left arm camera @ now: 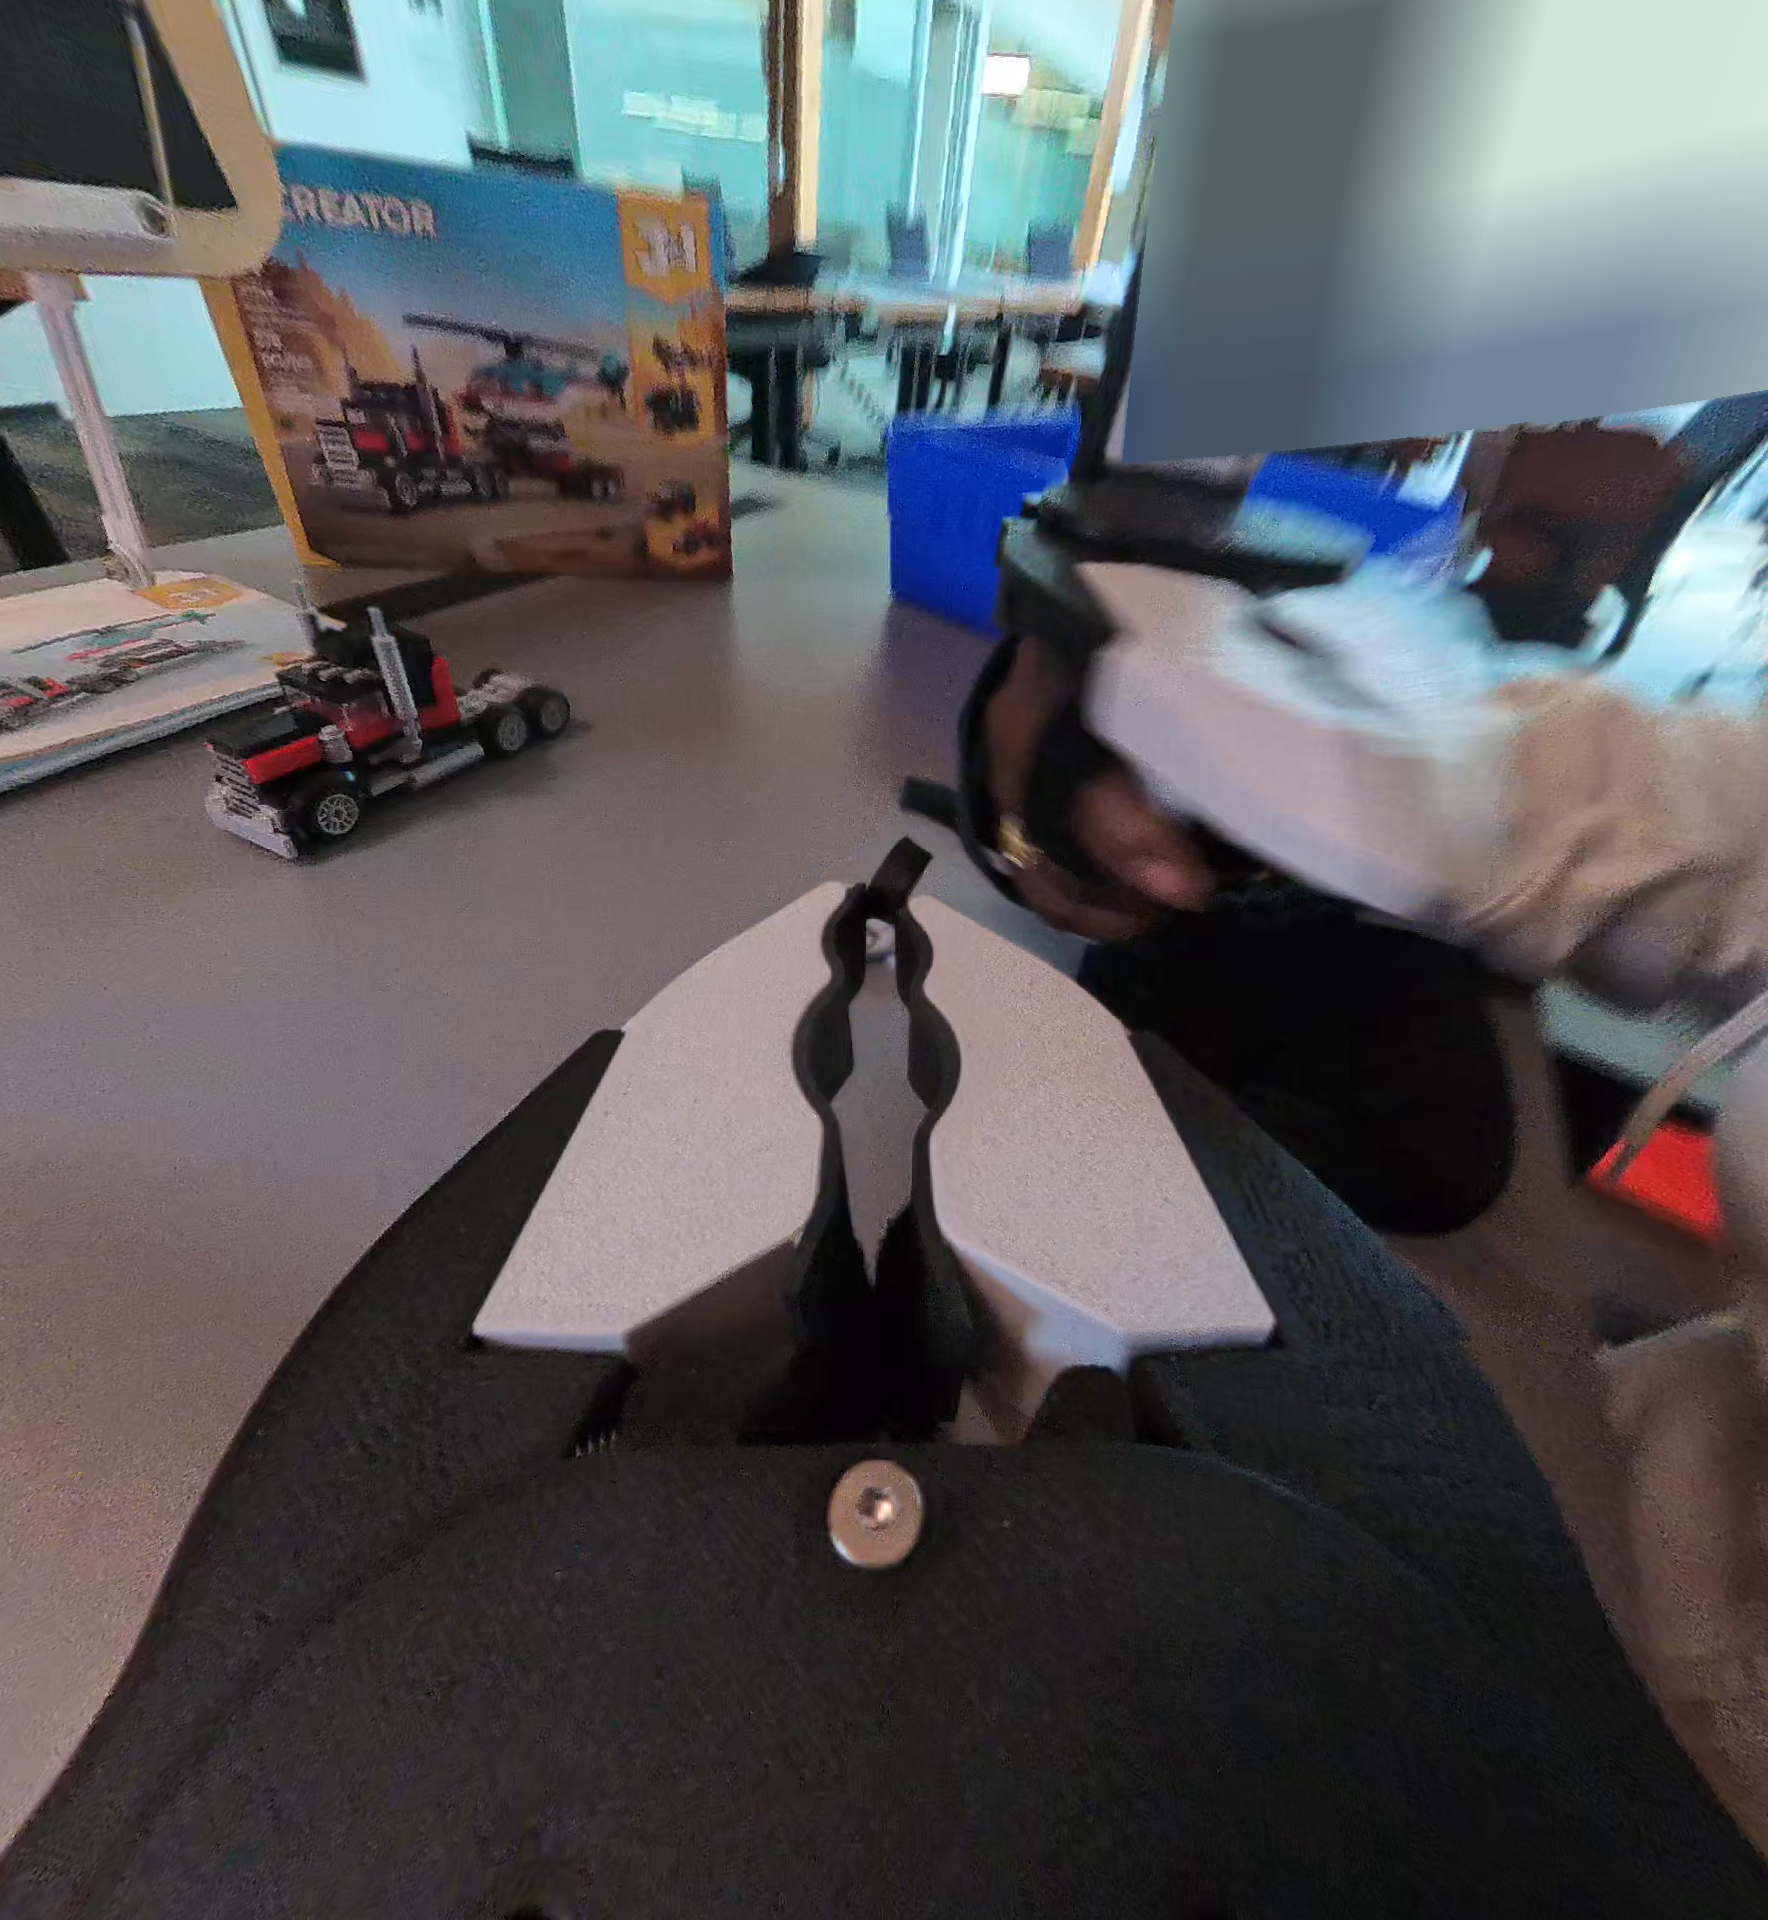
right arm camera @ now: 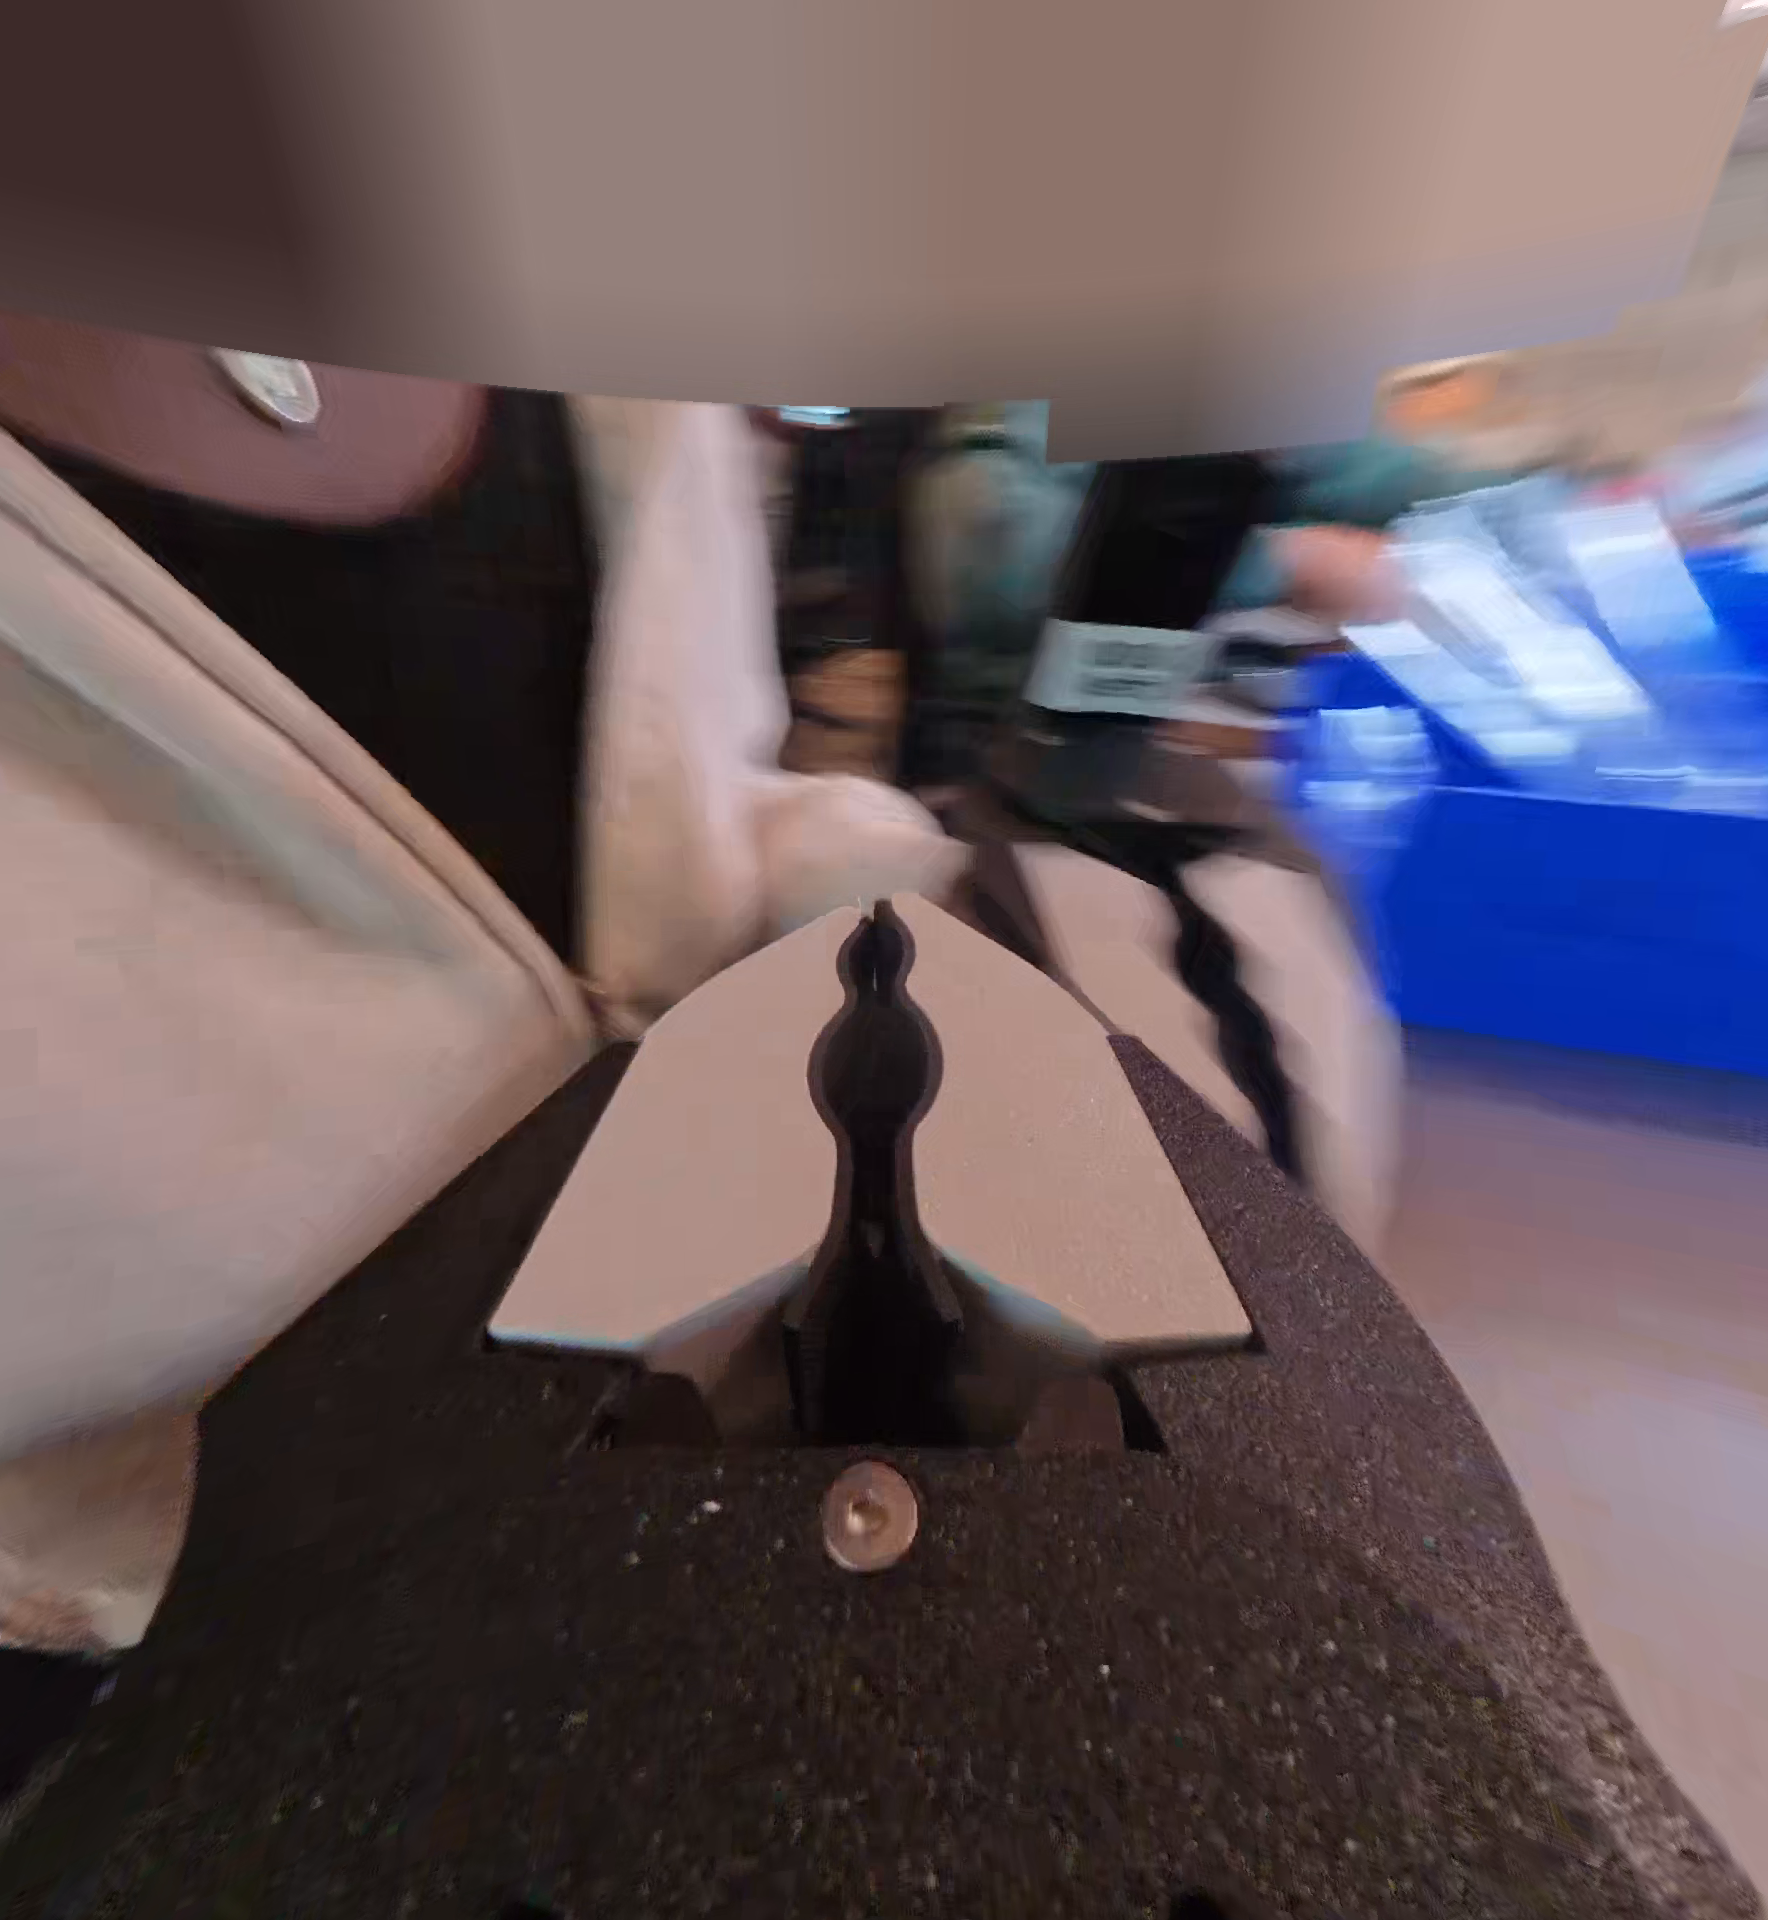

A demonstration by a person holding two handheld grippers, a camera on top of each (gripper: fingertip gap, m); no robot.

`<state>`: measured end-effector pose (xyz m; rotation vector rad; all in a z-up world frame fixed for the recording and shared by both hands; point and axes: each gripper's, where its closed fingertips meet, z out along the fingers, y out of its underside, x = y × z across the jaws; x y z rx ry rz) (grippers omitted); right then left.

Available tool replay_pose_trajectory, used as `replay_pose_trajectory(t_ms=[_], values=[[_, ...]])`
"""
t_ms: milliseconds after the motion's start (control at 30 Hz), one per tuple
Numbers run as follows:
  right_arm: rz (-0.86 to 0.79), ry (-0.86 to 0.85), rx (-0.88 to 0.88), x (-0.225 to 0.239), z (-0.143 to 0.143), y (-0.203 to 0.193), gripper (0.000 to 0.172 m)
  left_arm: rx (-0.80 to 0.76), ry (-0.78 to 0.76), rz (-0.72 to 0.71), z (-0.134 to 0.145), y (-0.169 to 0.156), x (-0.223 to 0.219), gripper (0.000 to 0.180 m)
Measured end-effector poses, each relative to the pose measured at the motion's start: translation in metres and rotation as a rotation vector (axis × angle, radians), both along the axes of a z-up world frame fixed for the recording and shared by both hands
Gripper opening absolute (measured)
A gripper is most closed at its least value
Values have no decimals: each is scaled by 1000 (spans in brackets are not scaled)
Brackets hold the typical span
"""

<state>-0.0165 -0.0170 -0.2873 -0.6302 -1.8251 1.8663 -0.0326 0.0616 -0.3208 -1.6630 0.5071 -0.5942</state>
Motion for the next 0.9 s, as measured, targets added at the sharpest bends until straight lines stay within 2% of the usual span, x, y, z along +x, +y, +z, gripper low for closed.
replay_pose_trajectory(t_ms=[33, 67, 100, 167, 200, 267, 367, 467, 533, 900], values=[[42, -96, 112, -12, -20, -23, 0, -10, 61, -5, -5, 3, 6, 6], [-35, -116, 334, -25, -48, -25, 0, 23, 66, -14, 1, 3, 8, 5], [-141, -94, 355, -34, -49, -13, 0, 63, 20, -12, 10, 1, 1, 6], [-223, -60, 97, -24, -18, 18, 0, 99, -107, 44, 22, -6, -30, 6], [-294, -6, 45, -19, -7, 36, 0, 100, -159, 72, 23, -9, -43, 5], [-393, 42, 61, -15, -3, 55, 0, 113, -226, 71, 29, -12, -52, 6], [-538, 110, 130, -30, -1, 62, 4, 117, -175, 41, 26, -9, -43, 6], [-592, 102, 161, -44, 0, 61, 16, 132, -164, 35, 27, -11, -41, 6], [-599, 83, 143, -48, 0, 63, 19, 148, -158, 31, 29, -13, -40, 6], [-564, 88, 186, -45, -6, 54, 6, 134, -47, -70, 18, -19, -20, 6]])
